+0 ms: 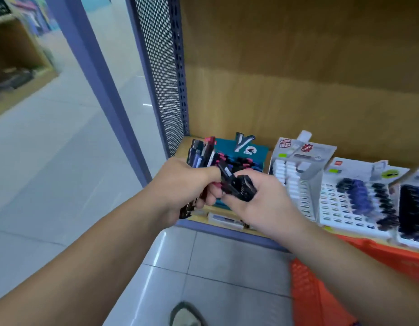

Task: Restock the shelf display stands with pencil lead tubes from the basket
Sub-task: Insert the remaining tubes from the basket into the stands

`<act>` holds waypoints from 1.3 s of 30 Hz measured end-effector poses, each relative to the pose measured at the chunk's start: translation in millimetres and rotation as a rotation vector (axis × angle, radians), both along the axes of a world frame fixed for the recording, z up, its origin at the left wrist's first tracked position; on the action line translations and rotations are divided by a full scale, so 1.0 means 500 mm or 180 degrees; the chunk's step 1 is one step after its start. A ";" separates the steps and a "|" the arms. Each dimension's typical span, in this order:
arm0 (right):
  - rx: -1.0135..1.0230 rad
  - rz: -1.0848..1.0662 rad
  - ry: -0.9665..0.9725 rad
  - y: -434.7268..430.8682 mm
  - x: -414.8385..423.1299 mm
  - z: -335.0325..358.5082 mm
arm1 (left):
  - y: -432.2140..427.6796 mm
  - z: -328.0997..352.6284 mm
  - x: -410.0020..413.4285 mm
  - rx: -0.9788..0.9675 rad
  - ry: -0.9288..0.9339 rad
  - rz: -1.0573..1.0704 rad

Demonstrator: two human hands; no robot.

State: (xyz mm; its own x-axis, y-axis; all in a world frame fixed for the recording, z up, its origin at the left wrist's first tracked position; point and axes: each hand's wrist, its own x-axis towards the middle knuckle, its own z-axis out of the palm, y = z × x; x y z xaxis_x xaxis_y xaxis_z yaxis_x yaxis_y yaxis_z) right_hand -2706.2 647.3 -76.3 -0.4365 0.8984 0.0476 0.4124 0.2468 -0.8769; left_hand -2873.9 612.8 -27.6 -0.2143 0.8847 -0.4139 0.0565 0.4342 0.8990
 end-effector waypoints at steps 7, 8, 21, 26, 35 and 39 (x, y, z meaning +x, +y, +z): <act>-0.0375 -0.0511 0.0287 0.055 -0.031 0.003 | 0.026 -0.019 -0.066 0.0365 0.0120 0.0154; -0.0601 -0.0659 0.0415 0.061 -0.030 0.002 | 0.029 -0.027 -0.077 0.0384 0.0366 0.0182; -0.0979 -0.0881 0.0869 0.114 -0.050 -0.001 | 0.082 -0.087 -0.095 0.0449 0.0667 -0.0482; -0.0632 -0.0412 0.0448 0.142 -0.045 0.008 | 0.094 -0.110 -0.107 0.0477 0.0657 -0.0419; -0.0284 -0.0960 0.0289 0.209 -0.007 -0.006 | 0.137 -0.155 -0.150 0.0574 0.0793 0.0658; -0.0708 -0.0928 0.0268 0.216 0.007 -0.012 | 0.137 -0.174 -0.144 0.0346 0.0586 0.0492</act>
